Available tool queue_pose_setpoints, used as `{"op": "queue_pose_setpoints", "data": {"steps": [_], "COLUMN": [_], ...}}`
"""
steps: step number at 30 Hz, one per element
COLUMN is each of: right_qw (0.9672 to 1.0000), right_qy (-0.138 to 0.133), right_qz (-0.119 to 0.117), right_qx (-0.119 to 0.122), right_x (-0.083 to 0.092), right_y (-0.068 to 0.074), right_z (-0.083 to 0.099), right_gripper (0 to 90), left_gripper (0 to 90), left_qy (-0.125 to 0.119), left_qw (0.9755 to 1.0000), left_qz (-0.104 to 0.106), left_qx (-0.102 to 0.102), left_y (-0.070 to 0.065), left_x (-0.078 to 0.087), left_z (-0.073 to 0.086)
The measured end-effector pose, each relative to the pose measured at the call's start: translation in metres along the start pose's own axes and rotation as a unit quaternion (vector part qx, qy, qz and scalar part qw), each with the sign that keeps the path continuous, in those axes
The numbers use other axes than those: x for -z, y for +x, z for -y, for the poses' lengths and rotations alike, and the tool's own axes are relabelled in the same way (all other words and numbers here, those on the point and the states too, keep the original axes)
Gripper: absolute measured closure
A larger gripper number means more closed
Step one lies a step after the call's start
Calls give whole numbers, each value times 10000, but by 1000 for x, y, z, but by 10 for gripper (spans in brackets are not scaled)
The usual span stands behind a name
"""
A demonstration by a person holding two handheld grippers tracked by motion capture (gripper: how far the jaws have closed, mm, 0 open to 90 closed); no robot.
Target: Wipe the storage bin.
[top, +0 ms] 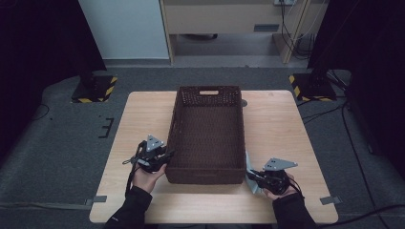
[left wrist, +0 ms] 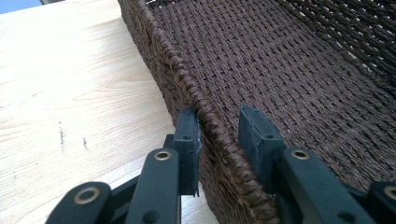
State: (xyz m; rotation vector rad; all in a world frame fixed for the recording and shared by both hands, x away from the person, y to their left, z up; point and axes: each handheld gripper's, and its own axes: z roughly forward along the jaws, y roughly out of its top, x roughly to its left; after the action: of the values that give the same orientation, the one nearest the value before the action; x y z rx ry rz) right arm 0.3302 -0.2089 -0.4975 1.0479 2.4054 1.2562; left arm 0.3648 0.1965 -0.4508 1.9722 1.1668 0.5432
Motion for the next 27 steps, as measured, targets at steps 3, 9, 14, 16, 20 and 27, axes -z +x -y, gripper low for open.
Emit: {"op": "queue_pose_setpoints", "data": {"steps": [3,9,14,16,20,27], "right_qw": [9988,9936,9995,9999,9999,9904], "right_qy": [-479,-1107,-287,-9,-78,-1341], "right_qz": [-49,-158,-110,-115,-99,-261], "right_qx": [62,143,75,63,75,215], "right_x": [14,39,16,7,10,48], "right_y": [3,12,10,10,10,19], "right_z": [-8,-12,2,5,3,-15], "right_gripper": [835,835,835,835,835,835], "left_gripper": [682,681,680,678,676,670], "left_qy": [23,21,17,17,14,22], "left_qw": [10000,10000,10000,10000,10000,10000], "left_qz": [21,19,18,21,30,43], "left_qx": [-4,-6,-5,-11,-6,31], "left_y": [1,1,1,1,1,1], "left_x": [0,0,0,0,0,0], "left_z": [0,0,0,0,0,0]}}
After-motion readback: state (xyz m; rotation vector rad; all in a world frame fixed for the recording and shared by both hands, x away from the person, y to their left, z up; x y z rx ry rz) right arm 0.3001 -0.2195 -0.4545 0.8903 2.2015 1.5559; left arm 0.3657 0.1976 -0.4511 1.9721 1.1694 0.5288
